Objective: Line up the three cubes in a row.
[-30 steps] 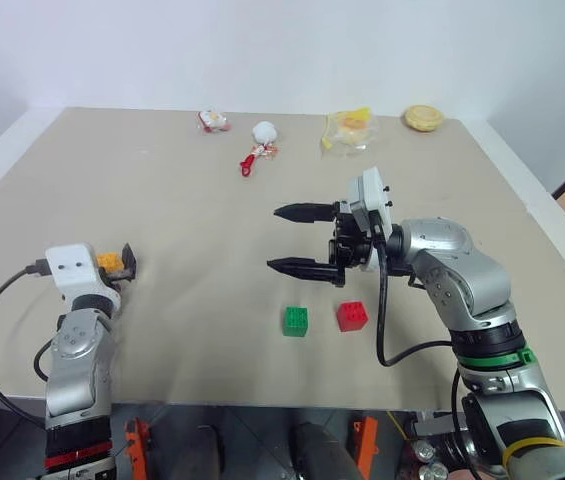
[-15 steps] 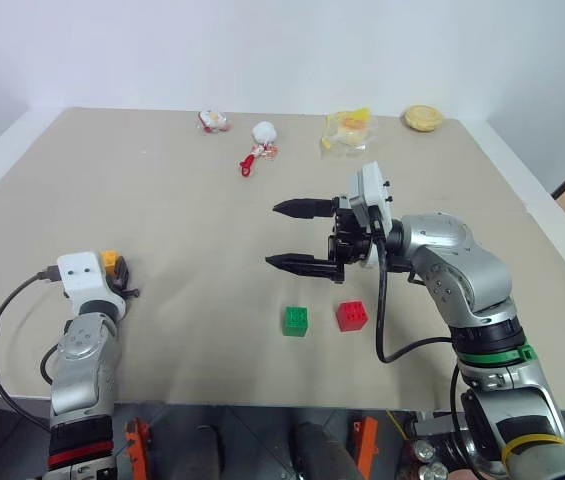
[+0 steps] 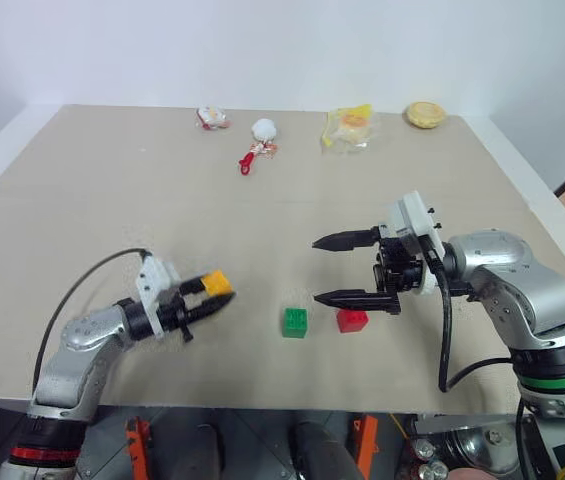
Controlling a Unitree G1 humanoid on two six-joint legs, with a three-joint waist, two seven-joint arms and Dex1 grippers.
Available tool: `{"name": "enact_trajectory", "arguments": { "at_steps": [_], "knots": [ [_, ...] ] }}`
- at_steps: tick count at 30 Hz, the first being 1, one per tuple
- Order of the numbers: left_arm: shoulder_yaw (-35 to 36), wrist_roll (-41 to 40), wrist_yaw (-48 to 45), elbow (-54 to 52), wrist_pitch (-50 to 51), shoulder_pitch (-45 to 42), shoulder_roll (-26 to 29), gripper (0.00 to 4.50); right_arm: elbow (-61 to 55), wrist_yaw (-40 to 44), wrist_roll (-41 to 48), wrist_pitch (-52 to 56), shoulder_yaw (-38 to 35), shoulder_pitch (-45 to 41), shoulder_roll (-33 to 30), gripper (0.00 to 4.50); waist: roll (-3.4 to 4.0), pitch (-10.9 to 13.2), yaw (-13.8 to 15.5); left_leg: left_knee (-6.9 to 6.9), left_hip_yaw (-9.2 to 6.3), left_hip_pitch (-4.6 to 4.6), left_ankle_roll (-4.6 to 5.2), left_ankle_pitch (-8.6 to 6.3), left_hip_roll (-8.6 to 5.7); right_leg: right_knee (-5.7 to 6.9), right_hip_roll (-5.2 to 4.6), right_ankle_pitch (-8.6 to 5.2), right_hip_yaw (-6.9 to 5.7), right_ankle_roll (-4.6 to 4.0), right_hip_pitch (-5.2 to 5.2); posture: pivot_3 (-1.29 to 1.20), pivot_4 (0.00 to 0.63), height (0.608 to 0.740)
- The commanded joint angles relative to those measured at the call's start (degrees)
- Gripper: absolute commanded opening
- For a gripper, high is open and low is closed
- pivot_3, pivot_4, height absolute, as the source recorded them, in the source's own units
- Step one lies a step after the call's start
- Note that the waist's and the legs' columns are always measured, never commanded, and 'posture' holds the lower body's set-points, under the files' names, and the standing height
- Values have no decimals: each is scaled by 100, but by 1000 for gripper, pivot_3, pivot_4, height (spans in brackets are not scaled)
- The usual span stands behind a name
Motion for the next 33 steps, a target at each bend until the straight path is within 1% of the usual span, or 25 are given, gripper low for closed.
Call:
{"name": "enact_trajectory", "arguments": {
  "at_steps": [1, 6, 8, 11, 12, 17, 21, 33],
  "knots": [
    [-285, 98, -918, 503, -350, -540, 203, 1372, -361, -53, 134, -9, -289, 68, -120, 4500, 0, 0, 17, 3, -1, -2, 1, 1, 0, 0, 0, 1, -1, 1, 0, 0, 150, 740],
    [-611, 426, -1672, 1506, -921, -1286, 144, 1372, -713, -275, 218, 113, -444, 314, -198, 4500, -1, 0, 25, 14, 7, -14, 3, 2, -5, -2, -12, 4, 2, 8, -1, 0, 150, 740],
    [-718, 528, -1808, 1851, -1081, -1553, 15, 1372, -896, -380, 270, 174, -522, 475, -253, 4500, -1, 0, 27, 13, 7, -17, 2, 2, -6, -2, -13, 1, 2, 12, -2, 0, 150, 740],
    [-844, 614, -1944, 2111, -1221, -1730, -145, 1372, -1115, -511, 292, 244, -618, 698, -347, 4500, 0, 0, 33, 8, 1, -21, 3, 1, -7, -2, -9, -2, 1, 18, -4, 0, 150, 740],
    [-879, 653, -1960, 2169, -1271, -1748, -206, 1372, -1162, -556, 296, 253, -665, 761, -381, 4500, 0, 0, 33, 7, 1, -22, 4, 0, -7, -1, -9, 6, 1, 33, -4, 0, 150, 740],
    [-948, 747, -2032, 2313, -1408, -1723, -315, 1372, -1272, -702, 379, 312, -814, 893, -468, 4500, 0, 0, 24, 8, -2, -20, 5, 0, -4, 0, -3, 12, 1, 35, -5, 0, 150, 740],
    [-942, 836, -2009, 2450, -1543, -1719, -317, 1372, -1257, -726, 402, 311, -833, 904, -504, 4500, 0, 0, 25, 11, -4, -18, 9, 2, -3, 1, -1, 6, 2, 14, -3, 0, 150, 740],
    [-827, 806, -1884, 2408, -1502, -1556, -194, 1372, -1090, -697, 370, 266, -702, 742, -485, 4500, -1, 0, 22, 17, -2, -15, 10, 3, -2, 3, 0, 10, 5, 17, 0, 0, 150, 740]
  ]
}}
